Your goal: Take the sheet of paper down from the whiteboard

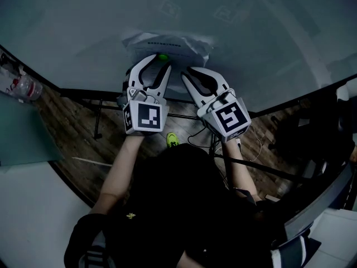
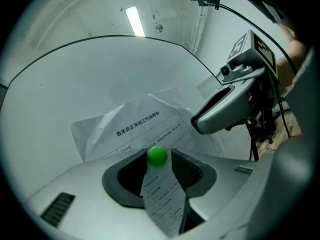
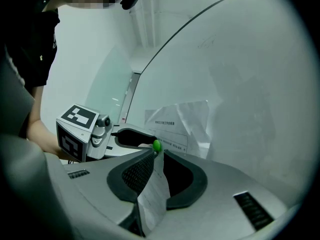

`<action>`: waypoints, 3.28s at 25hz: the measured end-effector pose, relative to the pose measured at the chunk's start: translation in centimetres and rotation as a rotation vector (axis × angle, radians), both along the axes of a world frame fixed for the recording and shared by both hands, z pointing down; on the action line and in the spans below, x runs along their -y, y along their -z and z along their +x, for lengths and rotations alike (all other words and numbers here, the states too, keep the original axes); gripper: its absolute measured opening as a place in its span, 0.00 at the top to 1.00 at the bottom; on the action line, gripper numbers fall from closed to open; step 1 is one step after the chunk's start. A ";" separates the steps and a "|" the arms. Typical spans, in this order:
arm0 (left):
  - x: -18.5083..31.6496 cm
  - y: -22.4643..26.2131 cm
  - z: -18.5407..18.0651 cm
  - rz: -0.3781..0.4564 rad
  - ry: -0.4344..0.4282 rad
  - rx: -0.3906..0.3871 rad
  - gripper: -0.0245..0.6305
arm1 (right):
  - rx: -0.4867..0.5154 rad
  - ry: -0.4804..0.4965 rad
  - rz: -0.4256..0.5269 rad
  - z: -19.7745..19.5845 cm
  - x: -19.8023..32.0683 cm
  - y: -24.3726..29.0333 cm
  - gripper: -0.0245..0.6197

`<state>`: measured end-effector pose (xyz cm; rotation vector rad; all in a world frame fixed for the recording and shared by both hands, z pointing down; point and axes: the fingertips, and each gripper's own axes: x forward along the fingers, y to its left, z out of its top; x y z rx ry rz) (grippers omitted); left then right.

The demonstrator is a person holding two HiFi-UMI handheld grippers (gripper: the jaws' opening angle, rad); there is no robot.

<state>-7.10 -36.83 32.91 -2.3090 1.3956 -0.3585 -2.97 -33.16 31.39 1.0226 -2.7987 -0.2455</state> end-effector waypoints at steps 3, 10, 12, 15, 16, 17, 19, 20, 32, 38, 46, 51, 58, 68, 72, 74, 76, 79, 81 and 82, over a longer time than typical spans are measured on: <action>0.1 0.0 0.2 0.009 0.027 0.014 0.73 | -0.001 -0.019 0.011 0.5 0.1 0.5 0.84; 0.3 0.0 0.3 0.019 0.063 0.031 0.73 | -0.018 -0.062 0.049 1.4 0.2 1.8 0.80; 0.3 0.1 0.3 0.020 0.072 0.031 0.73 | -0.024 -0.073 0.060 1.5 0.2 2.2 0.78; 0.4 0.1 0.3 0.024 0.089 0.027 0.73 | -0.027 -0.093 0.076 1.8 0.3 2.7 0.78; 0.4 0.1 0.3 0.024 0.096 0.024 0.73 | -0.027 -0.099 0.080 1.9 0.3 2.9 0.77; 0.4 0.1 0.2 0.024 0.104 0.020 0.74 | -0.027 -0.105 0.083 2.0 0.4 3.0 0.77; 0.6 0.3 0.2 0.019 0.121 0.012 0.76 | -0.028 -0.116 0.088 2.3 0.5 3.2 0.77; 0.6 0.3 0.2 0.015 0.128 0.006 0.76 | -0.027 -0.119 0.091 2.4 0.5 3.3 0.77; 1.0 0.3 0.0 -0.004 0.124 -0.016 0.77 | -0.036 -0.197 0.122 3.6 1.1 4.3 0.76; 0.8 0.3 0.0 -0.004 0.120 -0.011 0.77 | -0.062 -0.250 0.166 4.2 1.5 5.6 0.76; 0.8 0.3 0.1 -0.004 0.119 -0.012 0.77 | -0.064 -0.247 0.194 4.3 2.0 7.0 0.76; 0.9 0.3 0.0 -0.002 0.122 -0.015 0.77 | -0.066 -0.245 0.187 4.1 2.4 7.0 0.76; 0.8 0.3 0.0 0.000 0.122 -0.017 0.77 | -0.055 -0.228 0.184 4.2 2.5 6.7 0.76; 0.7 0.3 0.0 0.000 0.123 -0.017 0.77 | -0.065 -0.253 0.196 4.5 2.8 6.9 0.86; 0.7 0.3 -0.1 0.002 0.125 -0.015 0.77 | -0.102 -0.282 0.215 4.7 3.1 6.8 0.95; 0.6 0.3 -0.1 0.002 0.125 -0.016 0.77 | -0.105 -0.276 0.215 4.6 3.1 6.7 0.96; 0.6 0.3 -0.1 0.001 0.125 -0.016 0.77 | -0.088 -0.265 0.205 4.5 3.1 6.6 0.96; 0.7 0.2 -0.2 -0.002 0.123 -0.015 0.77 | -0.079 -0.259 0.197 4.6 3.2 6.4 0.96; 0.7 0.2 -0.2 -0.003 0.122 -0.014 0.77 | -0.074 -0.256 0.205 4.8 3.3 6.4 0.96; 0.7 0.2 -0.2 -0.003 0.122 -0.014 0.77 | -0.071 -0.254 0.210 4.9 3.4 6.4 0.97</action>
